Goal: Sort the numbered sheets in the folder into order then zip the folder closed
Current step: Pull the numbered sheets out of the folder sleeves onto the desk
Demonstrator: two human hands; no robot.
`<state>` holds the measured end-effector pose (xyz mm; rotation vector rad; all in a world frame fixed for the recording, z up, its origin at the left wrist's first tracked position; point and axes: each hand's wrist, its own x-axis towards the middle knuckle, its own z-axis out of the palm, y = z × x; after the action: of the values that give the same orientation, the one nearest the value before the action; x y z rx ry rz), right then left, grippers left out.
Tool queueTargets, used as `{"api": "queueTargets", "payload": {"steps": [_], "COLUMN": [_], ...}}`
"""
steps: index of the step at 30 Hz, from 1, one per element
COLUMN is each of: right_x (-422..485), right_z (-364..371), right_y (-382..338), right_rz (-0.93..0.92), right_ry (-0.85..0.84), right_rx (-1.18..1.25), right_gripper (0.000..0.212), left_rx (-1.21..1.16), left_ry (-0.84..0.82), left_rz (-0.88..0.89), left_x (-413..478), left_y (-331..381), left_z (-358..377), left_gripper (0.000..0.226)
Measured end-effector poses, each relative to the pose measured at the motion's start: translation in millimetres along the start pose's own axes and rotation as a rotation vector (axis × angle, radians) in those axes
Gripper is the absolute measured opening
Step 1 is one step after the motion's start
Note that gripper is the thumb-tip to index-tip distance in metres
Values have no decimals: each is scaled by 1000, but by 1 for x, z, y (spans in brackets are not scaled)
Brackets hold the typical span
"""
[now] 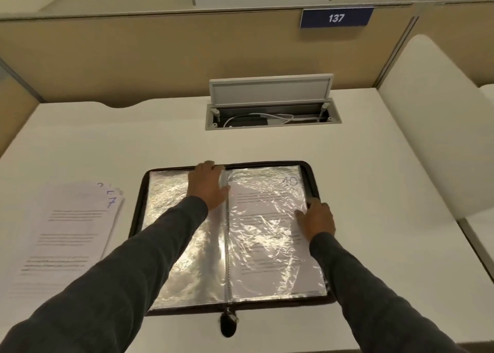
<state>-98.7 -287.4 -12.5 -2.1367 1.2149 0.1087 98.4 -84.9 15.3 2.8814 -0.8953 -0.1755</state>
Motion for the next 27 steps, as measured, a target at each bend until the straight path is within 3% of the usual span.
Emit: {"api": "queueTargets", "payload": {"steps": [9,16,23,27], "right_x": [13,17,25,28], "right_z": [-3,-7,-11,-10], "right_y": [5,19,29,28], "right_rz": [7,-181,-203,-188], "right_ry": [29,8,-7,-34], "right_rx": [100,246,358,396], "right_gripper": [14,26,21,9], "left_rx": [-113,-208,-279,-260], "left_ry": [-222,-228,-67,-84], "left_rz": [118,117,130,177], "left_x": [16,39,63,73], "left_y": [73,93,97,94], "left_z": [20,23,13,10], "left_gripper": [57,60,11,6]}}
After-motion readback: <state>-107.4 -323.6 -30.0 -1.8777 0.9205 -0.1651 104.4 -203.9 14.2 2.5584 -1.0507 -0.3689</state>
